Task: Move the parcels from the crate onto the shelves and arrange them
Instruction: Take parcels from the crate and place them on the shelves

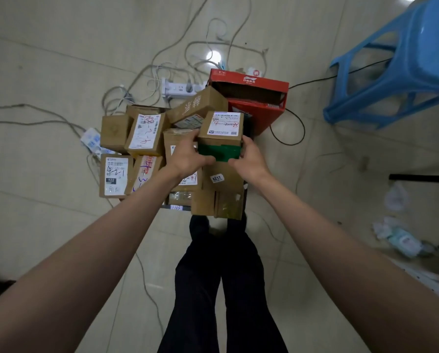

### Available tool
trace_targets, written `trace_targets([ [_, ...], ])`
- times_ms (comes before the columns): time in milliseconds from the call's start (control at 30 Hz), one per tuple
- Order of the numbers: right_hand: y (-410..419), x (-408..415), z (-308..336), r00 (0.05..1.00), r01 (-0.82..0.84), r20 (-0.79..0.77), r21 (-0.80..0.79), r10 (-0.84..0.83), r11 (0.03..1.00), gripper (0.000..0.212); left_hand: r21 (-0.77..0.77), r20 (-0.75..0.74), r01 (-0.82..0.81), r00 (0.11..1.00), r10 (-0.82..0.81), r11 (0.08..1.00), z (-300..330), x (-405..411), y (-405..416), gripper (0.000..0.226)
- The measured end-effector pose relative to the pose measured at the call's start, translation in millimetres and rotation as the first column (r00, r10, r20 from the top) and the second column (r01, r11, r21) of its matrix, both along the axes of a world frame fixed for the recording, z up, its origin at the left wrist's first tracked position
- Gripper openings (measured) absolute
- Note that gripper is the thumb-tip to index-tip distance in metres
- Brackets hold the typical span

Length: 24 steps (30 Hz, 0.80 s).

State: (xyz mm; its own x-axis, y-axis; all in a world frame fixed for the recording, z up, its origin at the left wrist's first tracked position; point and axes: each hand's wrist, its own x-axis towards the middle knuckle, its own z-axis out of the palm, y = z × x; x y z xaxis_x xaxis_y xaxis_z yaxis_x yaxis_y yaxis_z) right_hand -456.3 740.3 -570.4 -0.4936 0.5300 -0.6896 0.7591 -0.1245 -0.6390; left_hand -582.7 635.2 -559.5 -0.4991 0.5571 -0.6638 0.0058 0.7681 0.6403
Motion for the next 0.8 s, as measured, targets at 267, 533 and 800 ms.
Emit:
trace_targets([
  [267, -4.7, 36.3, 89.0, 0.988, 0.131, -0.077, -0.001, -0.131, 0.991, 0.067, 0.115, 0.013, 0.015, 1.0, -0.017, 0.993, 90.0, 13.0, -14.9, 0.077],
  [533, -22.1, 87.9, 208.4, 0.907, 0.348, -0.222, -0.08, -0.357, 0.934, 0.05, 0.323, 0.038, 0.145, 0.985, -0.166, 0.935, 214.9, 29.3, -4.5, 0.052],
  [800, -49.0, 156.3, 320.6, 0.481, 0.715, -0.349, -0.375, -0.804, 0.59, 0.023, 0.504, 0.022, 0.288, 0.938, -0.346, 0.814, 311.3, 90.1, 17.7, 0.025],
])
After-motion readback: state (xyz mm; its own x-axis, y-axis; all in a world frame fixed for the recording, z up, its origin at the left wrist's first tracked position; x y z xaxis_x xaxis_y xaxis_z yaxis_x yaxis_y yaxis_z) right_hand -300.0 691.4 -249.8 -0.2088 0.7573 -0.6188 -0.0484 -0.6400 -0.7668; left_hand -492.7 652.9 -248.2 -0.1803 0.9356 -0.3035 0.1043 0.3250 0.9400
